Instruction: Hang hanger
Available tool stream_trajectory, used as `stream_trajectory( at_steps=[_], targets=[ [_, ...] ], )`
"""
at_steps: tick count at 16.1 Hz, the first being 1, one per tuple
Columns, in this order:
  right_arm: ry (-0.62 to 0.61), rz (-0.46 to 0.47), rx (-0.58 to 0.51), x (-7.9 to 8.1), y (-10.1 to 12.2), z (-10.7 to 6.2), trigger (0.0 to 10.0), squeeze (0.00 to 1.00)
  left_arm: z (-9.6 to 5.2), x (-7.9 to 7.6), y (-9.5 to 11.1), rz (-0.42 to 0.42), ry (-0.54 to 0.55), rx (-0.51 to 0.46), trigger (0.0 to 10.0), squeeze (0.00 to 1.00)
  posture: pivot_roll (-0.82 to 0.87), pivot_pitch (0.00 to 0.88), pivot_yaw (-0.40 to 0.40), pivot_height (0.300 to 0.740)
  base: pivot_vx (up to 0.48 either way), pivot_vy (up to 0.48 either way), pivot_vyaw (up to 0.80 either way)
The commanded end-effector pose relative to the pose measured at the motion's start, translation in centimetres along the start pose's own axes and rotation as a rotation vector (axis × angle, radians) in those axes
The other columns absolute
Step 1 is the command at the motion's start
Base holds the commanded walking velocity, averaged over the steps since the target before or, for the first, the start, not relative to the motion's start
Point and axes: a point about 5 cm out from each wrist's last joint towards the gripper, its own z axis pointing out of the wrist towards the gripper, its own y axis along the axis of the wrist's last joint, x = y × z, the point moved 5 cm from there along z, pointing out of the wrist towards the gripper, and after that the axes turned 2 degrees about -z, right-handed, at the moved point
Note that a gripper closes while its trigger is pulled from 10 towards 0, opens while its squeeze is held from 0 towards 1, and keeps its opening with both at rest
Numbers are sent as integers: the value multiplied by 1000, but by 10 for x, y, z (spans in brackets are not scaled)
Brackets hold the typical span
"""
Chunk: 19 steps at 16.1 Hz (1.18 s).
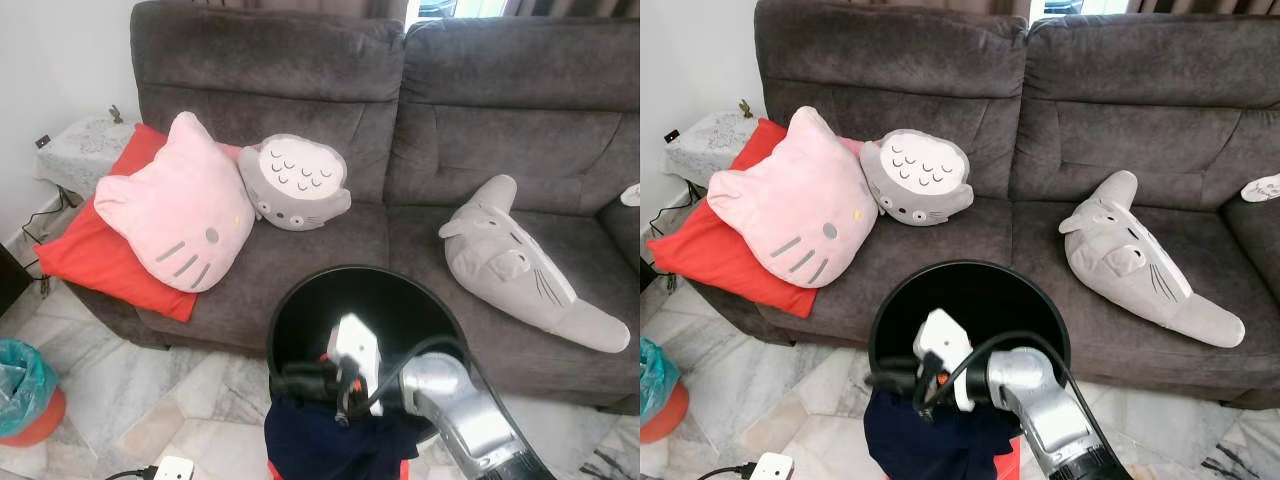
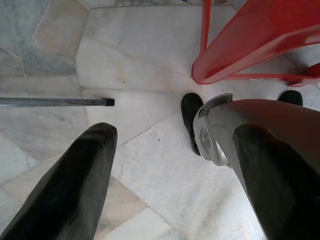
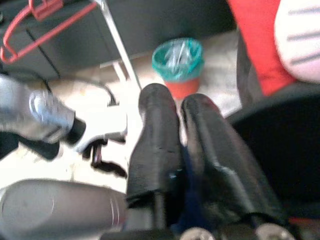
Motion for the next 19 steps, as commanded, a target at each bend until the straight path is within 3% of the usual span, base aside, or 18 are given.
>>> stream_trajectory(
  at_steps=[1, 3, 5, 7, 8, 9, 16, 19],
  targets=[
    [-8, -9, -79, -2, 21, 0, 0, 0, 0, -1, -3, 1, -2, 11, 10000, 0, -35, 0, 26, 740, 0, 0, 0],
    [4, -13, -146, 1, 37, 2, 0, 0, 0, -1, -3, 2, -1, 9, 10000, 0, -36, 0, 27, 740, 0, 0, 0],
    [-51, -24, -97, -6, 28, 5, 10000, 0, 0, -2, -3, 3, -4, 10, 10000, 0, -34, 0, 26, 740, 0, 0, 0],
    [-69, -53, 53, -9, -2, 3, 10000, 0, 0, -1, -3, 3, -3, 11, 10000, 0, -34, 0, 26, 740, 0, 0, 0],
    [-53, -39, 57, -5, -3, 2, 10000, 0, 0, -2, -3, 4, -3, 12, 10000, 0, -34, 0, 25, 740, 0, 0, 0],
    [-27, -31, 49, 1, -1, 2, 10000, 1000, 0, -1, -3, 3, -3, 12, 10000, 0, -34, 0, 24, 740, 0, 0, 0],
    [55, -15, 103, 22, -11, 0, 10000, 1000, 0, -3, -3, -1, -10, 12, 10000, 0, -39, 0, 20, 740, 0, 0, 0],
    [-6, -13, 157, 15, -19, -3, 10000, 1000, 0, -3, -3, -6, -9, 12, 10000, 0, -38, 0, 17, 740, 0, 0, 0]
  ],
)
